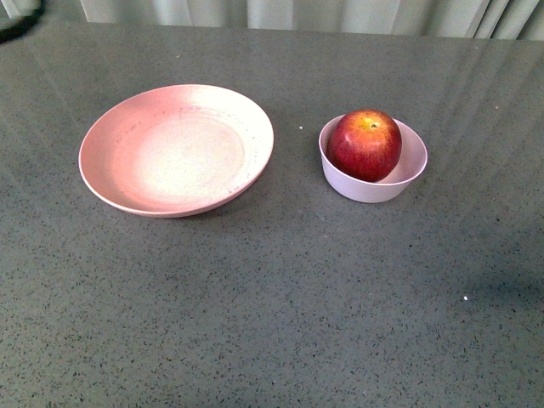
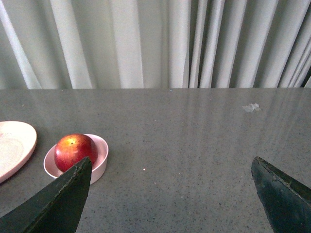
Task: Move apple from plate to bowl
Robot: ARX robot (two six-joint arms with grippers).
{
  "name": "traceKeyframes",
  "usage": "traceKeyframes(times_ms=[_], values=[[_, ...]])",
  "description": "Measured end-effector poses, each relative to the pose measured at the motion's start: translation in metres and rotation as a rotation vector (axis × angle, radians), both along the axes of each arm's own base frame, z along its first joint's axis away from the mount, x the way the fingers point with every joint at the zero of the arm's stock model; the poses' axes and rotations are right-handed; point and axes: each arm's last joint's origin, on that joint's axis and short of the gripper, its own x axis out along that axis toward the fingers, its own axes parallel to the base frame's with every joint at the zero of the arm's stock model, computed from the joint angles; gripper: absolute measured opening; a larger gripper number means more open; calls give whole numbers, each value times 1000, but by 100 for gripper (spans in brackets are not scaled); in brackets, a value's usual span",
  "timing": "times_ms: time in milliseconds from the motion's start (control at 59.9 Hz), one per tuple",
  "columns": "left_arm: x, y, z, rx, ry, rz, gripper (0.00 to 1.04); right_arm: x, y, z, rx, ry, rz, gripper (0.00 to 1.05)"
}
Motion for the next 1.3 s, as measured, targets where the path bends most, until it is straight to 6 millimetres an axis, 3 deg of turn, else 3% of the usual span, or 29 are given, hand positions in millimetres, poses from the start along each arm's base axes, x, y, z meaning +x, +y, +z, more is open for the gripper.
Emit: traceKeyframes(times_ms=[134, 334, 802, 969, 1303], values=[[-34, 25, 1, -15, -60, 17, 42, 0, 0, 0, 0, 0, 2, 96], [-82, 50, -19, -6, -16, -2, 2, 0, 0, 0, 0, 0, 0, 96], [-143, 75, -38, -3, -16, 4, 2, 0, 0, 0, 0, 0, 0, 96], [-156, 86, -38, -3, -15, 16, 2, 0, 0, 0, 0, 0, 1, 96], [-179, 86, -36, -1, -23, 7, 2, 0, 0, 0, 0, 0, 1, 96]])
